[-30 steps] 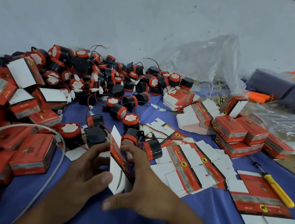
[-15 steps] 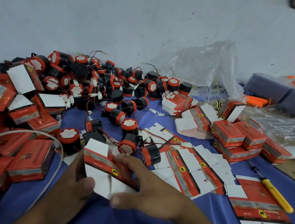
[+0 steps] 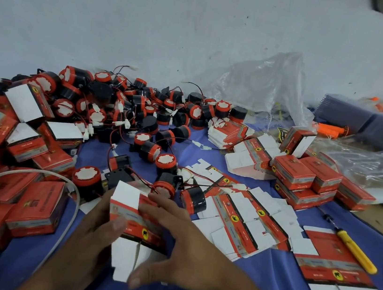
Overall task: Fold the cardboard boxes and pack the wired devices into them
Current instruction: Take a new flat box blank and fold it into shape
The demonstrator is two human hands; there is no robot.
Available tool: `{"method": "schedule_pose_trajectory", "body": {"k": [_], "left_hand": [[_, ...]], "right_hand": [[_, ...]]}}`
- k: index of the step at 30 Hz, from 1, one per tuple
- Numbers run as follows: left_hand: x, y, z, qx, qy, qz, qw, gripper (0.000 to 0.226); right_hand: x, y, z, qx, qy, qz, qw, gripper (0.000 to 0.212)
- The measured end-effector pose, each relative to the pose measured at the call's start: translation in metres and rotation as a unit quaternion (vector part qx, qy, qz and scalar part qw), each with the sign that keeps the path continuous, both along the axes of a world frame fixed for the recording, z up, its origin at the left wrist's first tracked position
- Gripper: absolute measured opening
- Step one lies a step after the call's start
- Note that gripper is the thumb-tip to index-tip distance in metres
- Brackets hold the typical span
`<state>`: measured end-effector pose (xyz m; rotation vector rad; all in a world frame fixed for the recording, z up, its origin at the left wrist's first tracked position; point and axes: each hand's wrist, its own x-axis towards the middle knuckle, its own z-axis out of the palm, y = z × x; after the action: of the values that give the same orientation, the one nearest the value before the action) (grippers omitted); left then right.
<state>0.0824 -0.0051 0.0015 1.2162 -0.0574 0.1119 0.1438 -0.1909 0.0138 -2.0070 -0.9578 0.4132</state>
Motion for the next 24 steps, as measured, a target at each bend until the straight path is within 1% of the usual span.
{"method": "schedule_pose_trajectory", "body": {"k": [1, 2, 5, 8, 9, 10, 12, 13, 14, 16, 17, 18, 19, 21, 24], "left_hand": [[0.0, 0.001, -0.001, -0.011, 0.0, 0.0, 1.0, 0.058], [0.001, 0.003, -0.005, -0.014, 0.007, -0.001, 1.0, 0.054], [0.001, 0.001, -0.002, -0.007, 0.006, 0.003, 1.0, 0.052], [0.001, -0.001, 0.004, -0.003, -0.003, -0.002, 1.0, 0.048], [0.0, -0.001, 0.005, -0.006, -0.001, -0.007, 1.0, 0.05], [-0.001, -0.001, 0.005, -0.004, 0.003, -0.013, 1.0, 0.062], [-0.004, -0.003, 0.008, -0.01, 0.007, -0.043, 0.999, 0.105], [-0.005, -0.004, 0.01, -0.017, 0.005, -0.045, 0.999, 0.114], [-0.005, -0.006, 0.012, -0.023, -0.002, -0.042, 0.999, 0.115], [-0.005, -0.007, 0.013, -0.033, -0.011, -0.047, 0.998, 0.099], [-0.005, -0.006, 0.012, -0.037, -0.011, -0.05, 0.998, 0.094], [-0.004, -0.006, 0.011, -0.039, -0.008, -0.052, 0.998, 0.097], [-0.003, -0.006, 0.009, -0.036, -0.006, -0.057, 0.998, 0.105], [-0.002, -0.007, 0.009, -0.026, -0.006, -0.045, 0.999, 0.113], [-0.002, -0.007, 0.009, -0.022, -0.012, -0.021, 0.999, 0.108]], "right_hand": [[0.0, 0.0, 0.0, 0.005, 0.014, 0.003, 1.0, 0.096], [0.0, 0.0, 0.001, 0.01, 0.031, 0.007, 0.999, 0.096], [0.0, -0.001, 0.002, 0.019, 0.073, 0.015, 0.997, 0.094], [-0.001, 0.0, 0.001, 0.021, 0.086, 0.01, 0.996, 0.096], [-0.001, 0.001, 0.0, 0.025, 0.088, 0.008, 0.996, 0.099], [-0.002, 0.002, -0.001, 0.029, 0.087, 0.007, 0.996, 0.102], [-0.003, 0.003, -0.003, 0.032, 0.081, 0.003, 0.996, 0.106], [-0.003, 0.003, -0.004, 0.034, 0.076, 0.001, 0.997, 0.106], [-0.002, 0.003, -0.004, 0.036, 0.071, -0.002, 0.997, 0.105], [0.0, 0.002, -0.001, 0.048, 0.081, -0.017, 0.995, 0.096], [0.002, 0.002, 0.0, 0.067, 0.1, -0.028, 0.992, 0.09], [0.003, 0.002, 0.0, 0.092, 0.121, -0.039, 0.988, 0.086], [0.004, 0.002, 0.001, 0.112, 0.131, -0.048, 0.984, 0.083], [0.003, 0.002, 0.001, 0.118, 0.103, -0.063, 0.986, 0.083], [0.0, 0.006, -0.002, 0.102, 0.07, -0.074, 0.99, 0.084]]}}
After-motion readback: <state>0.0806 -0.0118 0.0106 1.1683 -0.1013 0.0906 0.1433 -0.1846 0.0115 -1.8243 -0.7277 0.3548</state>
